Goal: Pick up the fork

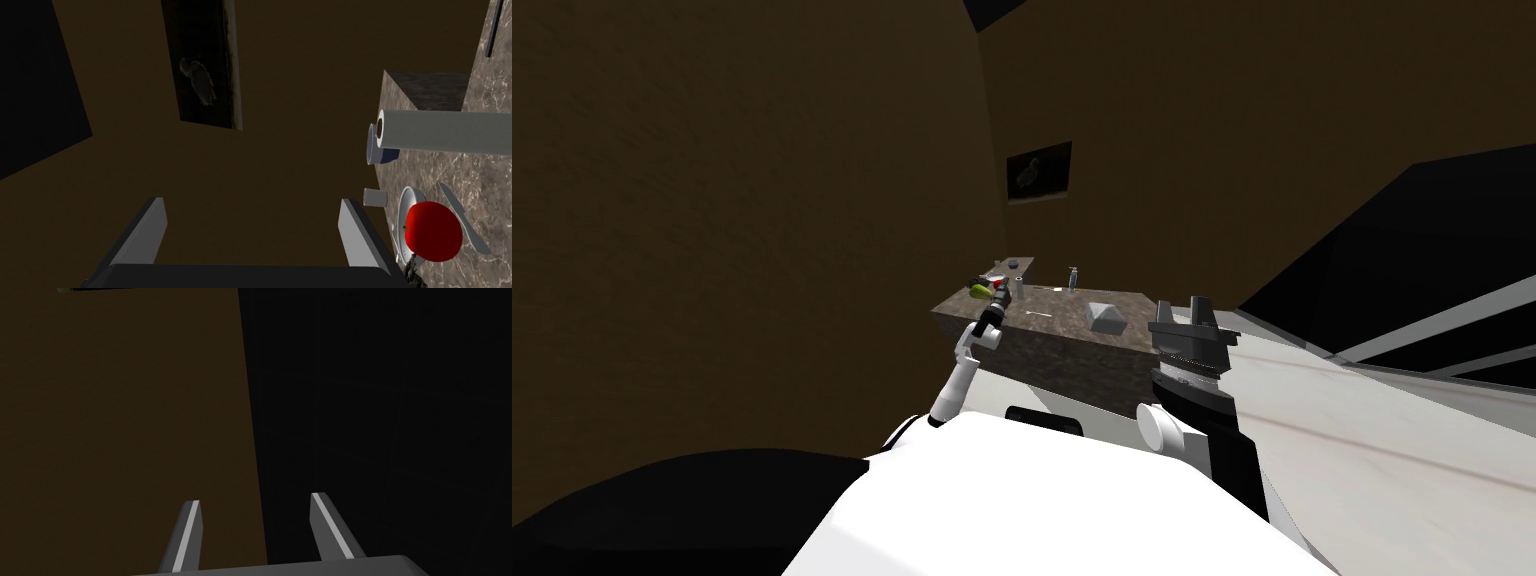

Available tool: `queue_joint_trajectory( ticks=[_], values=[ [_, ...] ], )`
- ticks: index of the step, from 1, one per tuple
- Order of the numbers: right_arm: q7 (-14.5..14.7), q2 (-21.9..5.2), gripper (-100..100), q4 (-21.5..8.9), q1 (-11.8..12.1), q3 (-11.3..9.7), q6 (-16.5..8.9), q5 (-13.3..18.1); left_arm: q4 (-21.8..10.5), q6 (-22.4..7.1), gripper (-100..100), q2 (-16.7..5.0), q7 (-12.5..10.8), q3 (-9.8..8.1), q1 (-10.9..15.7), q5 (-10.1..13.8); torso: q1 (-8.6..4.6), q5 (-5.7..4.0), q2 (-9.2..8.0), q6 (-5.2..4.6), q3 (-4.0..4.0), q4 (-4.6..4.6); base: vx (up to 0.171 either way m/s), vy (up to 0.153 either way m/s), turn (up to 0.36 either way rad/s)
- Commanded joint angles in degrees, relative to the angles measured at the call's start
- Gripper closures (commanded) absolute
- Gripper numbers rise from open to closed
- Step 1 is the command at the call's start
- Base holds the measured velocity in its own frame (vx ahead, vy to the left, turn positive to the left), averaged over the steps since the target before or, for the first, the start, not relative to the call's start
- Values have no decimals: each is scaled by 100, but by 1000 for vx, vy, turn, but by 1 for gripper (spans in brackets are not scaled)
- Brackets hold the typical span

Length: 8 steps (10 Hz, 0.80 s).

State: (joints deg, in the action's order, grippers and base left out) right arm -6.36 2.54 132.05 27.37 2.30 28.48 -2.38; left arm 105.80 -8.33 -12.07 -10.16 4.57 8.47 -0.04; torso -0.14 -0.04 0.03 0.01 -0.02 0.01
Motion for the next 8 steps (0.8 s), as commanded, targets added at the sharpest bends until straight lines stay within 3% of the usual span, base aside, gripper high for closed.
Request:
queue_joint_trajectory(
  ticks=[1, 3, 4, 5, 8],
  values=[
    [0, 0, 0, 0, 0, 0, 0, 0, -286, -286, -100, -28, -22, 37, 286, -15, 0, 0, 0, 0, 0, 0, 4, -32, 4],
    [0, 0, 0, 0, 0, 0, 0, 0, -365, -503, -100, -28, -22, 37, 410, -15, 3, 1, 2, 1, -1, 1, 6, -20, 1],
    [0, 0, 0, 0, 0, 0, 0, 0, -648, -724, -100, -40, -33, 69, 679, -34, 8, 2, 1, 1, 0, 0, 8, -26, 1],
    [0, 0, 0, 0, 0, 0, 0, 0, -657, -877, -100, -40, -33, 69, 717, -34, 4, 1, 2, 0, -1, 0, 7, -28, 1],
    [0, 0, 0, 0, 0, 0, 0, 0, -1192, -1395, -100, -55, -38, 118, 1264, -76, 1, 0, 4, 1, -2, 1, 15, -35, -3]
  ],
)
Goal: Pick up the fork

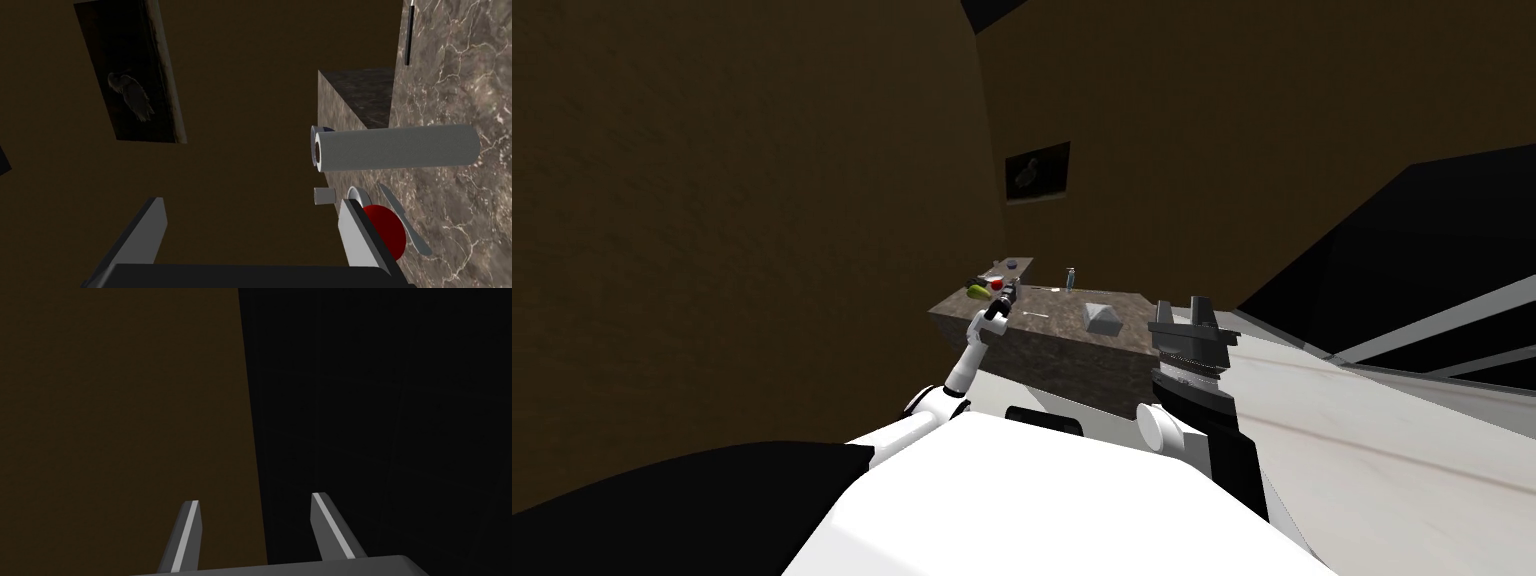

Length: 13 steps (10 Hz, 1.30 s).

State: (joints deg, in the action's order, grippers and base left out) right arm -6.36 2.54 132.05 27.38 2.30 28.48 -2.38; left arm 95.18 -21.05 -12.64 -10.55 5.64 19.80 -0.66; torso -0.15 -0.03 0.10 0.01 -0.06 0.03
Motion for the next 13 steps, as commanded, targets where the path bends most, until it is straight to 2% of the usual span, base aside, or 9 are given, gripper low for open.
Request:
queue_joint_trajectory(
  ticks=[1, 2, 5, 7, 8, 9, 10, 12, 13],
  values=[
    [0, 0, 0, 0, 0, 0, 0, 0, -214, -286, -100, 1, 1, 11, 184, -14, 0, 0, 0, 0, 0, 0, 16, -31, -3],
    [0, 0, 0, 0, 0, 0, 0, 0, -214, -367, -100, 1, 1, 11, 184, -14, 2, 0, -1, 1, 0, 0, 5, -13, 0],
    [0, 0, 0, 0, 0, 0, 0, 0, -748, -905, -100, -7, 17, 39, 702, -60, 6, 1, -4, 2, 2, 0, 13, -29, -9],
    [0, 0, 0, 0, 0, 0, 0, 0, -874, -1137, -100, -7, 17, 39, 756, -60, 1, 0, 1, 1, -1, 1, 20, -23, -2],
    [0, 0, 0, 0, 0, 0, 0, 0, -1167, -1339, -100, -8, 33, 44, 1029, -84, 8, 2, -2, 2, 1, 0, 17, -26, -20],
    [0, 0, 0, 0, 0, 0, 0, 0, -1216, -1494, -100, -8, 33, 44, 1029, -84, 5, 1, -2, 1, 1, 0, 17, -26, -7],
    [0, 0, 0, 0, 0, 0, 0, 0, -1411, -1676, -100, -6, 55, 45, 1269, -110, 5, 1, -2, 2, 1, 0, 22, -32, -17],
    [0, 0, 0, 0, 0, 0, 0, 0, -1563, -1901, -100, -6, 55, 45, 1292, -110, 3, 1, 1, 2, -1, 1, 21, -26, -4],
    [0, 0, 0, 0, 0, 0, 0, 0, -1881, -2090, -100, -3, 81, 40, 1544, -136, 8, 2, -2, 3, 1, 1, 28, -22, -24]
  ],
)
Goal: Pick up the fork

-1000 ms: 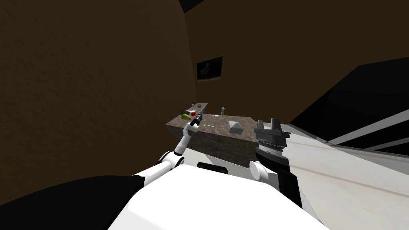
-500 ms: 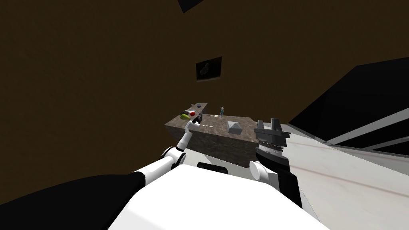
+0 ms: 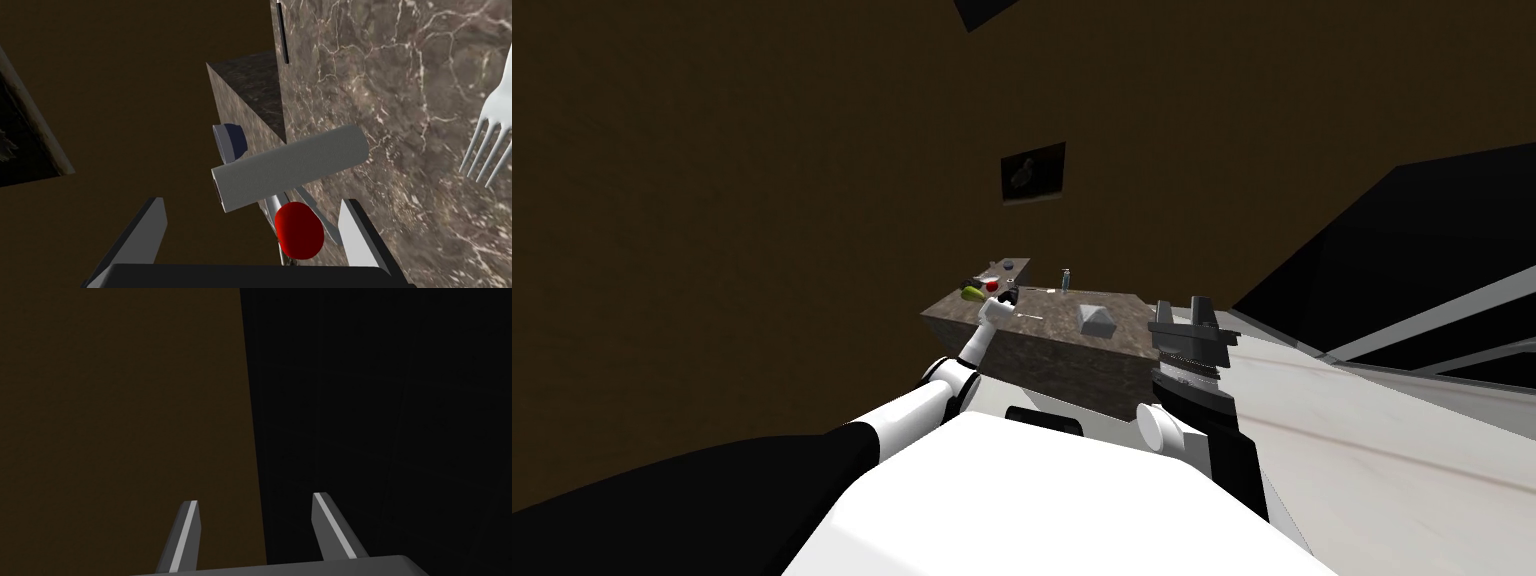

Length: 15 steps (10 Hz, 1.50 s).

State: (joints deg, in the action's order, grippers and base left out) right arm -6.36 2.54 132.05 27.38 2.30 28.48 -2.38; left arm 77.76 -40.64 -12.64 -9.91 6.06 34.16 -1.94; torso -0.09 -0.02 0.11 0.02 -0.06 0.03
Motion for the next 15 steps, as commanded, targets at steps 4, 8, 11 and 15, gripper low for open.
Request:
queue_joint_trajectory(
  ticks=[4, 8, 11, 15],
  values=[
    [0, 0, 0, 0, 0, 0, 0, 0, -528, -690, -100, 2, 47, -12, 350, -35, -2, 0, 2, 2, -2, 2, 25, -25, -12],
    [0, 0, 0, 0, 0, 0, 0, 0, -1174, -1280, -100, 12, 121, -46, 797, -89, 4, 1, -5, 2, 2, 0, 22, -21, -18],
    [0, 0, 0, 0, 0, 0, 0, 0, -1556, -1754, -100, 18, 164, -70, 1001, -116, -2, -1, 5, 0, -3, 1, 40, -25, -25],
    [0, 0, 0, 0, 0, 0, 0, 0, -2112, -2309, -100, 31, 256, -127, 1365, -169, 1, 0, 1, 2, -1, 1, 36, -22, -23]
  ],
)
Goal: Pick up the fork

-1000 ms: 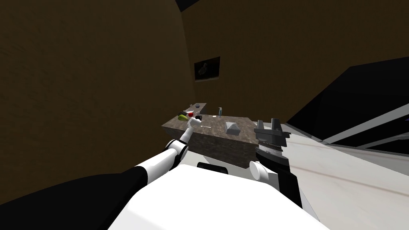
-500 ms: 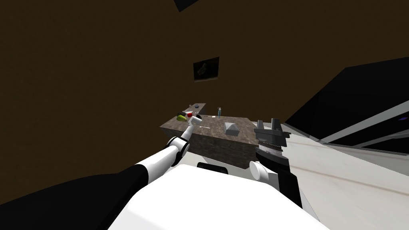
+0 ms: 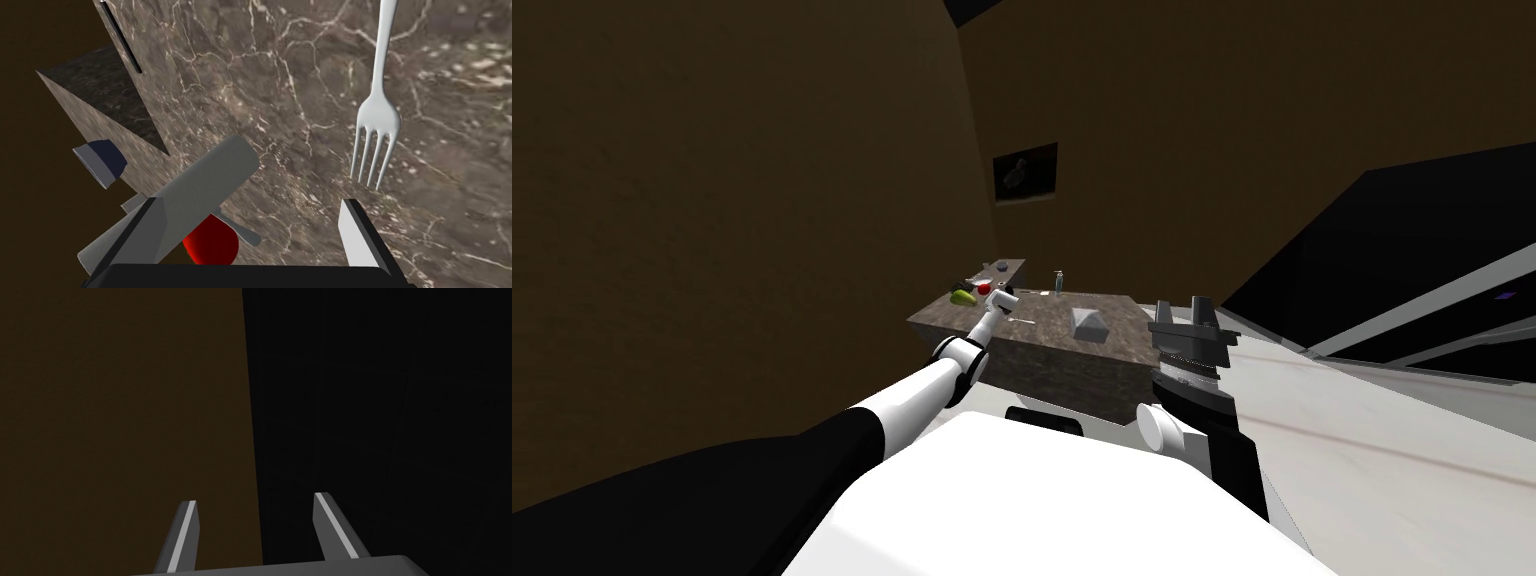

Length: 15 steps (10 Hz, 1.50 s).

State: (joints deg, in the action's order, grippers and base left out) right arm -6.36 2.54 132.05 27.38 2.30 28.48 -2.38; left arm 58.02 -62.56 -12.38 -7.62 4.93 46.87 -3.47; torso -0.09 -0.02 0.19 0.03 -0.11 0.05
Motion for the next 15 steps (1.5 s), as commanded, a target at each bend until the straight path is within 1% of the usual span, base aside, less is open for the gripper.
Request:
queue_joint_trajectory(
  ticks=[1, 2, 3, 4, 5, 6, 7, 8, 9, 10, 12, 13, 14, 15],
  values=[
    [0, 0, 0, 0, 0, 0, 0, 0, -286, -207, -100, 5, 27, -15, 94, -15, 0, 0, 0, 0, 0, 0, 50, -24, -22],
    [0, 0, 0, 0, 0, 0, 0, 0, -475, -414, -100, 12, 76, -47, 254, -41, 2, 1, -1, 1, -1, 1, 56, -29, -38],
    [0, 0, 0, 0, 0, 0, 0, 0, -625, -506, -100, 12, 76, -47, 254, -41, -1, 0, 1, 0, -1, 1, 43, -23, -20],
    [0, 0, 0, 0, 0, 0, 0, 0, -817, -723, -100, 18, 126, -82, 399, -65, 1, 1, -3, 1, 0, 1, 55, -28, -41],
    [0, 0, 0, 0, 0, 0, 0, 0, -940, -787, -100, 18, 126, -82, 399, -65, 0, 0, 1, 0, -1, 1, 45, -22, -23],
    [0, 0, 0, 0, 0, 0, 0, 0, -1155, -976, -100, 25, 176, -118, 529, -88, 2, 1, -3, 2, 0, 1, 57, -26, -45],
    [0, 0, 0, 0, 0, 0, 0, 0, -1239, -1049, -100, 25, 176, -118, 529, -88, 0, 0, 1, 0, -1, 1, 49, -16, -21],
    [0, 0, 0, 0, 0, 0, 0, 0, -1239, -1049, -100, 25, 176, -118, 529, -88, 4, 1, -2, 2, 0, 1, 16, -5, 6],
    [0, 0, 0, 0, 0, 0, 0, 0, -1519, -1254, -100, 33, 225, -155, 644, -111, 8, 2, -11, 2, 5, -1, 32, -15, -37],
    [0, 0, 0, 0, 0, 0, 0, 0, -1519, -1290, -100, 33, 225, -155, 644, -111, 4, 1, -9, 0, 5, -1, 40, -15, -29],
    [0, 0, 0, 0, 0, 0, 0, 0, -1977, -1647, -100, 57, 319, -227, 832, -150, 2, 1, -1, 1, 0, 1, 72, -25, -57],
    [0, 0, 0, 0, 0, 0, 0, 0, -2017, -1708, -100, 57, 319, -227, 832, -150, -1, 0, 7, 1, -5, 3, 61, -20, -14],
    [0, 0, 0, 0, 0, 0, 0, 0, -2230, -1876, -100, 71, 361, -261, 905, -167, 2, 1, 3, 2, -3, 3, 58, -14, -29],
    [0, 0, 0, 0, 0, 0, 0, 0, -2230, -1882, -100, 71, 361, -261, 905, -167, 5, 1, 1, 2, -2, 2, 43, -11, -18]
  ],
)
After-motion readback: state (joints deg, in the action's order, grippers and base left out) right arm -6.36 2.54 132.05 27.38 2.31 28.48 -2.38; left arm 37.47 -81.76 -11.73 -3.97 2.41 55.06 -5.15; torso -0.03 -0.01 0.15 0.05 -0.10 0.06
